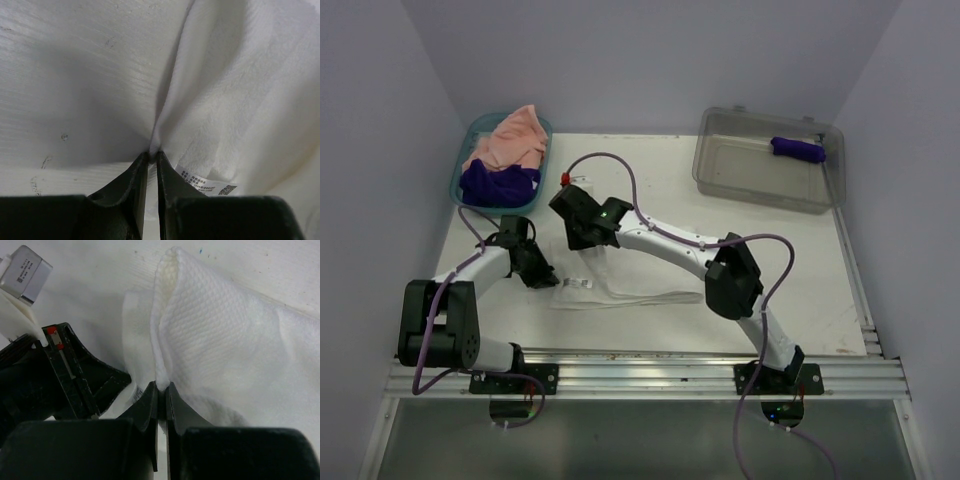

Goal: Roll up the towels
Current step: Fold the towel

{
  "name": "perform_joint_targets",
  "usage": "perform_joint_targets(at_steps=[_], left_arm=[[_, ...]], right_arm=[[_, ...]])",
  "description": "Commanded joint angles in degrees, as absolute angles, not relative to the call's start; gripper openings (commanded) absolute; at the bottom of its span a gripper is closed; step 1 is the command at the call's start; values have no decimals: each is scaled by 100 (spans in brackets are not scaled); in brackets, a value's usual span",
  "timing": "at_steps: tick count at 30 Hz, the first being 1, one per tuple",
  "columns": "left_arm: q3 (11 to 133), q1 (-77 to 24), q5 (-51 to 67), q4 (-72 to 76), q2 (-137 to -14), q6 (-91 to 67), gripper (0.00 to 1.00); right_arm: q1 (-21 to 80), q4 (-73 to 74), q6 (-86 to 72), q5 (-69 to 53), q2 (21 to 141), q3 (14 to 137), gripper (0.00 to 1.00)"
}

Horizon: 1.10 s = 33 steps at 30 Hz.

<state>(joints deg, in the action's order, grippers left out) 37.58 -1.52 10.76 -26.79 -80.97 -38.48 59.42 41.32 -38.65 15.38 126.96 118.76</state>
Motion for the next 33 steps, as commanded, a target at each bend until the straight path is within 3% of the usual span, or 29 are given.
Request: perform_joint_targets(at_steps=[1, 17, 33], left_arm=[[3489, -149, 738, -2716, -8227, -3788, 16], [3419, -141, 686, -2654, -8279, -3841, 17], [3471, -141, 467, -2777, -8262, -3771, 17]], right_arm=[[6012, 3860, -4017, 1380, 12972, 12120, 0], [6179, 3437, -4192, 528, 13913, 12691, 0], [6187, 3217, -4210, 869, 13140, 11945, 0]])
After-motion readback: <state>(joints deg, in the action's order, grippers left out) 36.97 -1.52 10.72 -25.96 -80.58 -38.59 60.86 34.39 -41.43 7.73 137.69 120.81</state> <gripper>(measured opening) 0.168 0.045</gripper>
